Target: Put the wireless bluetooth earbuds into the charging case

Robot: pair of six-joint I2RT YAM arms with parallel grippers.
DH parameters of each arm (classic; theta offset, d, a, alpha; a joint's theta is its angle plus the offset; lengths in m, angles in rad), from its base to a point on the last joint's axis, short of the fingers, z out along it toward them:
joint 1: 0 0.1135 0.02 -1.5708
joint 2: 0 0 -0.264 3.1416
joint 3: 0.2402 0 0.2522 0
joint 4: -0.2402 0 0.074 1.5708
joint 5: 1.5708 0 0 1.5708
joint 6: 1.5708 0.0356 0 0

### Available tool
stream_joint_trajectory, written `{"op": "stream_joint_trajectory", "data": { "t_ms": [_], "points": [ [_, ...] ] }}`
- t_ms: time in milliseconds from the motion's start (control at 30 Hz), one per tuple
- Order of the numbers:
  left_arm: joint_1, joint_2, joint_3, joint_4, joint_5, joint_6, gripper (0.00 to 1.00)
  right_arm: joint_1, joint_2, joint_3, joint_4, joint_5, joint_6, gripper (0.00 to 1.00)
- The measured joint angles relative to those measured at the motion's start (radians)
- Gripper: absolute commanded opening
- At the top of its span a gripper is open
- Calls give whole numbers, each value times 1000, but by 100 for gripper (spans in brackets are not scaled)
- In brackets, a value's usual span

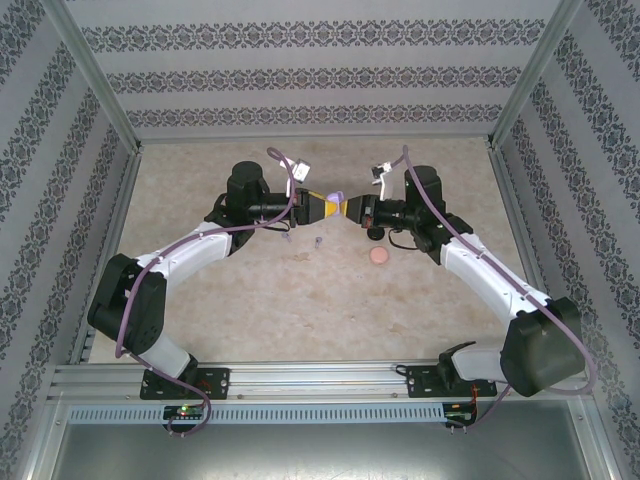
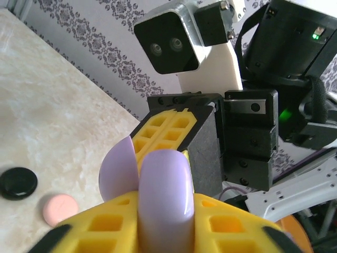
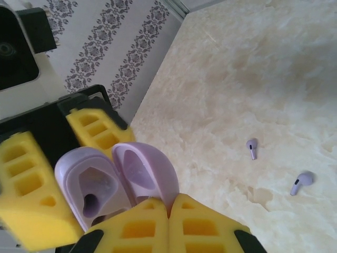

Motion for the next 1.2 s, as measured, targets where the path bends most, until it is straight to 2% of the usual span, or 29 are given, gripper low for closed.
{"op": "stream_joint_trajectory", "data": {
  "t_ms": [200, 300, 433, 800, 1033, 1200],
  "points": [
    [-1, -2, 0, -8, -39, 18, 64, 11, 5, 27, -35, 63, -14, 0],
    [0, -4, -1, -26, -84, 35, 72, 18, 5, 48, -54, 84, -30, 0],
    [3, -24, -1, -90, -118, 70, 78, 17, 5, 73, -90, 119, -55, 0],
    [71, -161, 78, -442, -146, 299, 85, 9, 59, 159, -166, 177, -142, 0],
    [114, -138, 264, -739, -124, 488, 85, 16, 101, 248, -280, 225, -281, 0],
    [119, -51, 415, -943, -66, 615, 85, 43, 108, 291, -360, 248, -386, 0]
  ]
}}
